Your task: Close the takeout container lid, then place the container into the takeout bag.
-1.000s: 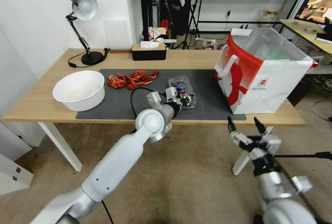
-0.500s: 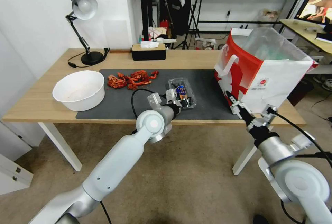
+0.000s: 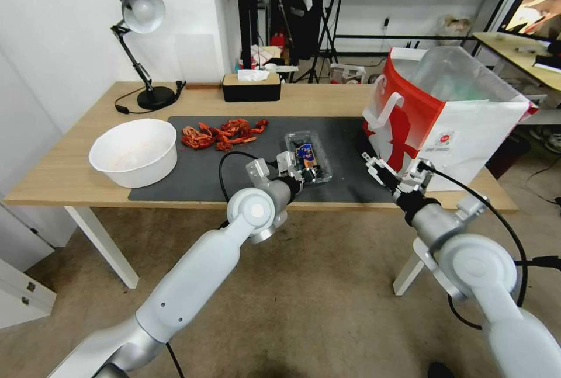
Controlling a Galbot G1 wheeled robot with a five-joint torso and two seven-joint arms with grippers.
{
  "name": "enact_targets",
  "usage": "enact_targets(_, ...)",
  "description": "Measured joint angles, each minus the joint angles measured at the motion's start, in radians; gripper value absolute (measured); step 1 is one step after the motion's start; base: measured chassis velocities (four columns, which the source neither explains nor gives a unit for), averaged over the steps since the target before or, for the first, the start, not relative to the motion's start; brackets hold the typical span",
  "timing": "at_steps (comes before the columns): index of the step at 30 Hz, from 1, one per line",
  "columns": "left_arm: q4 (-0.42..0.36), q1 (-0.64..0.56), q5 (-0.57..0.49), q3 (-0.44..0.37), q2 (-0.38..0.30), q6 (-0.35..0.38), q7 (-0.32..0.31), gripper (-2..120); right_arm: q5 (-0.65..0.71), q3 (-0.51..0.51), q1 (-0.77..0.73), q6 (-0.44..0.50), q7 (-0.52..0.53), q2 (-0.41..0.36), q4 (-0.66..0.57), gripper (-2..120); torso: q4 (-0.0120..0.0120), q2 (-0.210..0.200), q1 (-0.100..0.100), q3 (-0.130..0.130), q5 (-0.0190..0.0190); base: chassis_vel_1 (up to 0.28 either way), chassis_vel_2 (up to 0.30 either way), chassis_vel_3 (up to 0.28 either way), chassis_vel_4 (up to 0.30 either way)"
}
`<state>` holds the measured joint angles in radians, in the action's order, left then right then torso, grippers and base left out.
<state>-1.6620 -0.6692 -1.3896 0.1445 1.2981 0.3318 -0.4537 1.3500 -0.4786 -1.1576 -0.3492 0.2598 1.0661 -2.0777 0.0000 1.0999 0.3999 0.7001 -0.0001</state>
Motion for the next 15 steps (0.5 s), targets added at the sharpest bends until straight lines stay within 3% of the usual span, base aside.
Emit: enact_targets(15, -0.005, -0.002, 0.0, -0.004, -0.003, -0.001, 0.0, 0, 0.004, 0.106, 0.148, -0.053, 0.02, -0.018, 0.103, 100, -0.0001, 0.0, 0.0, 0.0, 0.0, 0.0, 0.0, 0.0, 0.0)
